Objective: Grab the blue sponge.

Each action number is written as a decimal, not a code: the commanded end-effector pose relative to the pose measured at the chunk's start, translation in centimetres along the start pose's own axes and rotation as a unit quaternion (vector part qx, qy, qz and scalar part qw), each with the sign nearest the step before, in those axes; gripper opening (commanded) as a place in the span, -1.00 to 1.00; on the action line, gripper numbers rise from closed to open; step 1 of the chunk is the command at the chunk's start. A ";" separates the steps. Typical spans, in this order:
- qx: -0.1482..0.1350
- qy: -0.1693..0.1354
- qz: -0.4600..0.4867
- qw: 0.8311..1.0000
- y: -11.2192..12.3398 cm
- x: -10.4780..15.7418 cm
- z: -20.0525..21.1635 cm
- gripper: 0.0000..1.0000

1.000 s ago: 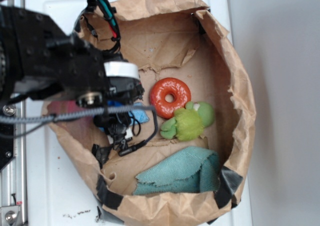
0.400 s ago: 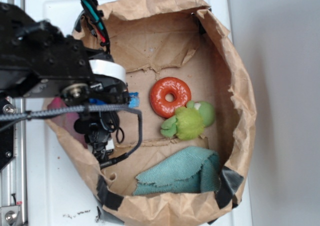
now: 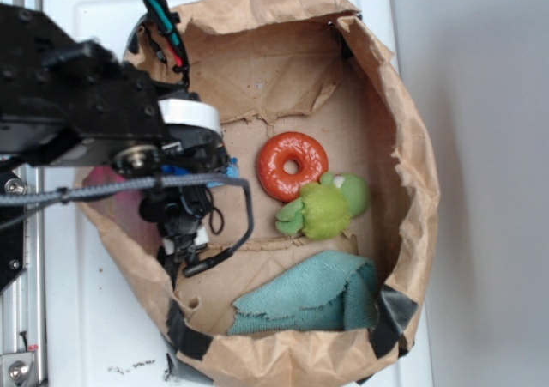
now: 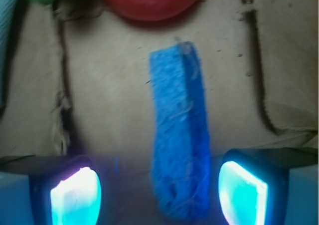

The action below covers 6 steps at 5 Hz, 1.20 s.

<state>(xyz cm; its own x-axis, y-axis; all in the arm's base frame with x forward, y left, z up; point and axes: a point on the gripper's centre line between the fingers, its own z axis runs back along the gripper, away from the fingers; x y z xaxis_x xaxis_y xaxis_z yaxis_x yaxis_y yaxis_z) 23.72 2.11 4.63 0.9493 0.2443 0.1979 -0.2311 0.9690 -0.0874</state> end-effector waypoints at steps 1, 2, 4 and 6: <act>0.034 -0.023 0.003 0.999 -0.6 1.8 -0.8 1.00; 0.041 -0.032 0.000 0.999 -0.6 1.7 -1.2 0.78; 0.031 -0.055 -0.006 0.998 -0.3 1.3 1.5 -1.00; -0.016 -0.037 0.005 0.999 -0.8 3.3 7.6 -1.00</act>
<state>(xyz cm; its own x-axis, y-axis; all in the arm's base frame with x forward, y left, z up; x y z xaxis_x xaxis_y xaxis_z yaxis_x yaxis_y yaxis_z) 24.68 1.83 11.12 0.9461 0.2452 0.2117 -0.2238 0.9672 -0.1200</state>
